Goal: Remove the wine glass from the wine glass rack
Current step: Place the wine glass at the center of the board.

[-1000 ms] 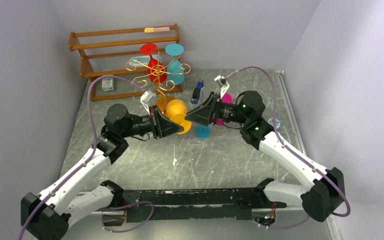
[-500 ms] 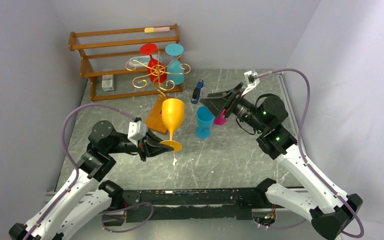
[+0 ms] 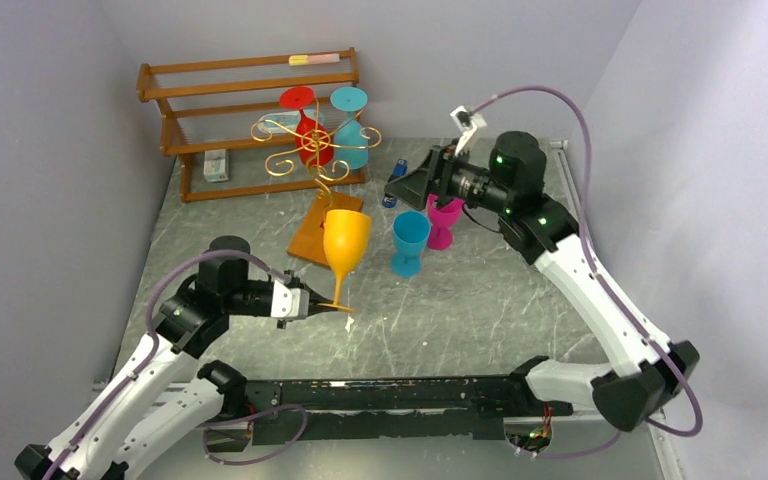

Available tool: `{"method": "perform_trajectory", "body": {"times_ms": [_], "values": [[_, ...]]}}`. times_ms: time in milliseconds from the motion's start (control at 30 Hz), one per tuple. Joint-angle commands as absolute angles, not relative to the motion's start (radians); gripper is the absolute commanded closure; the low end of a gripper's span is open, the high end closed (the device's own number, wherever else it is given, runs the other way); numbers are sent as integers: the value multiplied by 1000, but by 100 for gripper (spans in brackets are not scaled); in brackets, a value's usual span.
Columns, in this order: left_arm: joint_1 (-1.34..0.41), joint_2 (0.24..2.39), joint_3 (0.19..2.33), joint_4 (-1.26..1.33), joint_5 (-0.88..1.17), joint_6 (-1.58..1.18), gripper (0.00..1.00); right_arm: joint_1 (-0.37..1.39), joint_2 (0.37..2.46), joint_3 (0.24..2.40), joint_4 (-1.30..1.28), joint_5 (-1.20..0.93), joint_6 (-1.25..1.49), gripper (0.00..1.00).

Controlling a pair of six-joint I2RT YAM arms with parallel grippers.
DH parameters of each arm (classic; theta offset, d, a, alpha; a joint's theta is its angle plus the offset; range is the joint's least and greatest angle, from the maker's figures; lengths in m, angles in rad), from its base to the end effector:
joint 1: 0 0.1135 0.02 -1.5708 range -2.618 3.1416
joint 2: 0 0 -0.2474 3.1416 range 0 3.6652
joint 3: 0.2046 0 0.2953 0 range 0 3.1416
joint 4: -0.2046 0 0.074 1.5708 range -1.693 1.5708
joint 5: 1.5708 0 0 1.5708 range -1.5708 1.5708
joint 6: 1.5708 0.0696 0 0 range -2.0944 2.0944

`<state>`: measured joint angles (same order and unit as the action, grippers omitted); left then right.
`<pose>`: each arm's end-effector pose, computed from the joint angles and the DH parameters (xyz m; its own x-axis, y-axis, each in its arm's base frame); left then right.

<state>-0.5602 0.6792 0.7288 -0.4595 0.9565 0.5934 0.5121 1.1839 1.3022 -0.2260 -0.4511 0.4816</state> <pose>0.1544 -0.1640 0.2977 0.2464 0.2259 -0.9425 0.9691 -0.0438 0.2429 0.2837 0.1943 0.4216 -0.4623 0.2183 -0.8594 -0.6823 0.5315 0.5021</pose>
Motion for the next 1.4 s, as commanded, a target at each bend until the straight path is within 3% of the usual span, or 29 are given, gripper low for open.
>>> {"method": "perform_trajectory", "body": {"times_ms": [0,267,500,733,1367], "values": [[-566,663,732,-514,915,890,95,505,1275,1374,-358,-726,468,29],[-582,709,738,-576,869,1045,95,505,1286,1365,-297,-822,492,32],[-697,763,762,-610,626,1119,95,510,1310,1351,-233,-921,528,32],[-839,759,739,-485,446,1088,95,532,1390,1423,-368,-892,482,34],[-849,801,697,-531,321,1144,95,638,1507,1547,-577,-822,418,61]]}}
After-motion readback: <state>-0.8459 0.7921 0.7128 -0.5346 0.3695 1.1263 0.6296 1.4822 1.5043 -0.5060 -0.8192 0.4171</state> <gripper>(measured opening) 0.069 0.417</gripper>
